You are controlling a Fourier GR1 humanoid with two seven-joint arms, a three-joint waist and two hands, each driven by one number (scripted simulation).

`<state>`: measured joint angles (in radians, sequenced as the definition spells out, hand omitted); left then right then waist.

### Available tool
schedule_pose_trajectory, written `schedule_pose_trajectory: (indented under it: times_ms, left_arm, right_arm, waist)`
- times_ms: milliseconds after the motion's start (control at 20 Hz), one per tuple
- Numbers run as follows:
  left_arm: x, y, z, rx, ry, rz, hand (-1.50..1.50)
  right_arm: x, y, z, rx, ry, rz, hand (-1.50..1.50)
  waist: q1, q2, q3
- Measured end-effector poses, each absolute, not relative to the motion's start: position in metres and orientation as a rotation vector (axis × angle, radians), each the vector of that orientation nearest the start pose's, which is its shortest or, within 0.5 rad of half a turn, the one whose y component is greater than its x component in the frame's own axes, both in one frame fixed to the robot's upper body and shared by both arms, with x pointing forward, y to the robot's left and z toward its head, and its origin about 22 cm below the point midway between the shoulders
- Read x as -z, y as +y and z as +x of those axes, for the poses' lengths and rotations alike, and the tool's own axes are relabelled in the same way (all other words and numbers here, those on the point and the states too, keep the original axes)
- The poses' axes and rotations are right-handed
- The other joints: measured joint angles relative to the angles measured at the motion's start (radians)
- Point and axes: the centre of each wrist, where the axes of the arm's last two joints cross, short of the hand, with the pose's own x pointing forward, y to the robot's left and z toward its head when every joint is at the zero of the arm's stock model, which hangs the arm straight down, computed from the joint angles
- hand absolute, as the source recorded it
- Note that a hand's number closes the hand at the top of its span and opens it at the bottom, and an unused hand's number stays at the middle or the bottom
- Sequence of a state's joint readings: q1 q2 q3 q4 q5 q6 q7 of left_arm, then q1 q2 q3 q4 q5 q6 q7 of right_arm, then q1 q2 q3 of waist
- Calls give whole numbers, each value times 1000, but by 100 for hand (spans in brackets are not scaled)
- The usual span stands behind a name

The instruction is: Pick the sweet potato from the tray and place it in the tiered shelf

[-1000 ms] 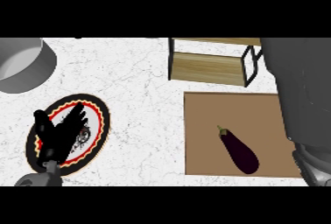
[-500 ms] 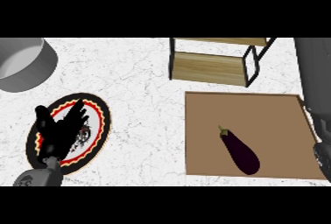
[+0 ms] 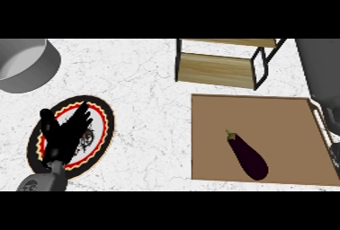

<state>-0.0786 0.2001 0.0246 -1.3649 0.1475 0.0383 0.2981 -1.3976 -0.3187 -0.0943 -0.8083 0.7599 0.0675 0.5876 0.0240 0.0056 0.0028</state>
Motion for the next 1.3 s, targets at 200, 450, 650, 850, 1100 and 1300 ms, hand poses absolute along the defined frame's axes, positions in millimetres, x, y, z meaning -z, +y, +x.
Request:
schedule_pose_trajectory:
  times_ms: [200,450,650,850,1100,1300]
  left_arm:
    - [19,287,257,-20,-1157,87,0]
    - [17,289,261,-15,-1154,80,0]
    - [15,287,256,-14,-1152,77,0]
    - [17,287,257,-19,-1150,73,0]
    - [19,282,258,-20,-1160,74,0]
    - [21,282,257,-21,-1170,78,0]
  right_arm:
    - [-336,-159,451,-547,-1508,-1011,150]
    - [-320,-171,463,-549,-1544,-1010,150]
    - [-317,-172,468,-561,-1563,-995,150]
    - [-321,-167,470,-572,-1567,-990,150]
    - [-323,-170,471,-538,-1557,-988,-150]
    - [-329,-181,471,-372,-1593,-926,-150]
  waist:
    - [2,0,0]
    - [5,2,0]
    - [6,1,-1]
    - [3,1,-1]
    - [1,0,-1]
    - [1,0,0]
